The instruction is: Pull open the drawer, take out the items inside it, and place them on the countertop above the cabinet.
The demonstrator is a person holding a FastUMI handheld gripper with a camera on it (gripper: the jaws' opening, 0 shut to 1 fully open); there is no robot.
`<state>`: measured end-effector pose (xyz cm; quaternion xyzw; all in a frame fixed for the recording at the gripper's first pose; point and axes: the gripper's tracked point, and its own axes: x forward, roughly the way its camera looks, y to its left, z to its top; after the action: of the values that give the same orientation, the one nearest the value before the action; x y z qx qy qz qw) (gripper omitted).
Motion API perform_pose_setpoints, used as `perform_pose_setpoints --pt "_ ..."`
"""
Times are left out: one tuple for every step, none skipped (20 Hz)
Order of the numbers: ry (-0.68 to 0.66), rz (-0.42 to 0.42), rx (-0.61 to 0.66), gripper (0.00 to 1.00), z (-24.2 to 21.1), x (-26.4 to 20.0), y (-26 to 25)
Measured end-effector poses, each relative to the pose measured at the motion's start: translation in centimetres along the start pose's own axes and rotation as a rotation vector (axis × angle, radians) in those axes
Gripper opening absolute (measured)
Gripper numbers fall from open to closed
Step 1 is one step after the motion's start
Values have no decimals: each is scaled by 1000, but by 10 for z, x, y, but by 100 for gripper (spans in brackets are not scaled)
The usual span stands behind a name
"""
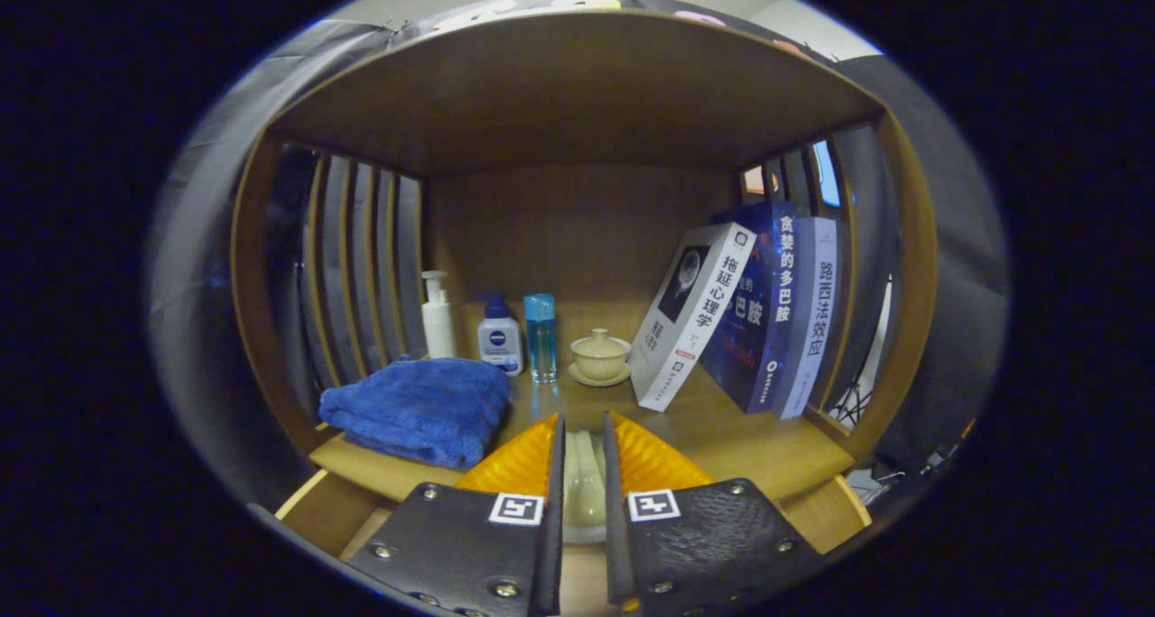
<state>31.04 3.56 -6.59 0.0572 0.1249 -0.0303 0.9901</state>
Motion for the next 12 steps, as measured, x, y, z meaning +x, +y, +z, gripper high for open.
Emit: perform_pose_setpoints --pt "-9 8 -2 20 -1 -15 1" --pt "-19 14 -3 20 -2 -30 3" --pt "-26 24 -2 20 -4 -44 5" --pt "-30 34 -1 20 -9 -60 8" --pt "-33 41 -1 20 -13 -73 11" --pt "-35 42 -1 20 -18 -87 11" --pt "-37 40 1 20 -24 -101 12" --pt "-38 38 5 20 -33 -114 13" --pt "-38 35 10 20 -40 -129 13" --pt "-37 31 12 20 -49 -141 13" --pt "-33 29 15 20 -58 -154 13" --pt "-28 26 16 20 -67 -165 14"
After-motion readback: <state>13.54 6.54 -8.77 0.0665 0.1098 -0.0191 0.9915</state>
